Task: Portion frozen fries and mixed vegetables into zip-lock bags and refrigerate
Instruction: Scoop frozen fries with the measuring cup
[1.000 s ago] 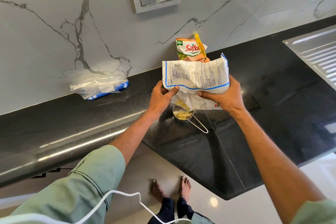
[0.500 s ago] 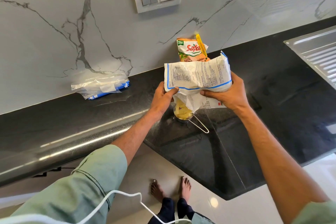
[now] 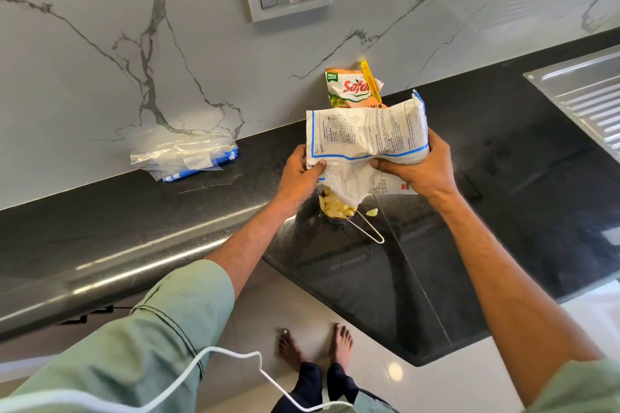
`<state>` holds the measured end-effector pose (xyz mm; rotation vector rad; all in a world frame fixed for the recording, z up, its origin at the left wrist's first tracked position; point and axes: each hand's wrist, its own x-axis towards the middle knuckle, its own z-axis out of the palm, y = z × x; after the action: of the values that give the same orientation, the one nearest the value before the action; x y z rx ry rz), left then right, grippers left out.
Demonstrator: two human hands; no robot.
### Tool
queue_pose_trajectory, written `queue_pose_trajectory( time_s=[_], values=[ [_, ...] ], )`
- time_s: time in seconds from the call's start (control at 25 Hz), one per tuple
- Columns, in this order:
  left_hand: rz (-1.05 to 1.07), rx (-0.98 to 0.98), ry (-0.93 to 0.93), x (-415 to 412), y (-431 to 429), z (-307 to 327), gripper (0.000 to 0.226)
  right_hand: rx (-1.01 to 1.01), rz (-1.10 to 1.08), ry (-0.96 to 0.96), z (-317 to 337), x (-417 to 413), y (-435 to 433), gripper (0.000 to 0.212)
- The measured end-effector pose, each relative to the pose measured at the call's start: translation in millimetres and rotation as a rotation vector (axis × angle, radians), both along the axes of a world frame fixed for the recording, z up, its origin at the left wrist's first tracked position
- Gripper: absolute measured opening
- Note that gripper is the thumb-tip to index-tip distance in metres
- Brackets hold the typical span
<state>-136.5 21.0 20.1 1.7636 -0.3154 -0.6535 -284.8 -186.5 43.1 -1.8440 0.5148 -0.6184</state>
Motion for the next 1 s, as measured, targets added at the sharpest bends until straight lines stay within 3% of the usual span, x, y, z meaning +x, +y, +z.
queue_pose_trajectory(
  time_s=[0.32,0.64,1.0],
  values=[
    [-0.099,0.019,-0.121,4,-21,16,0.031,0.22,-0.118,0.038,-17,-12,-11,0.065],
    [-0.138,-0.123,-0.018,-2,-50,35,0.036,0.84,-0.144,0.046,-27,-28,-25,0.056],
    [-0.096,-0.099,0.079,-1,-49,45,0.033,1.307,-0.061,0.14,-27,-20,-8,0.048]
  ],
)
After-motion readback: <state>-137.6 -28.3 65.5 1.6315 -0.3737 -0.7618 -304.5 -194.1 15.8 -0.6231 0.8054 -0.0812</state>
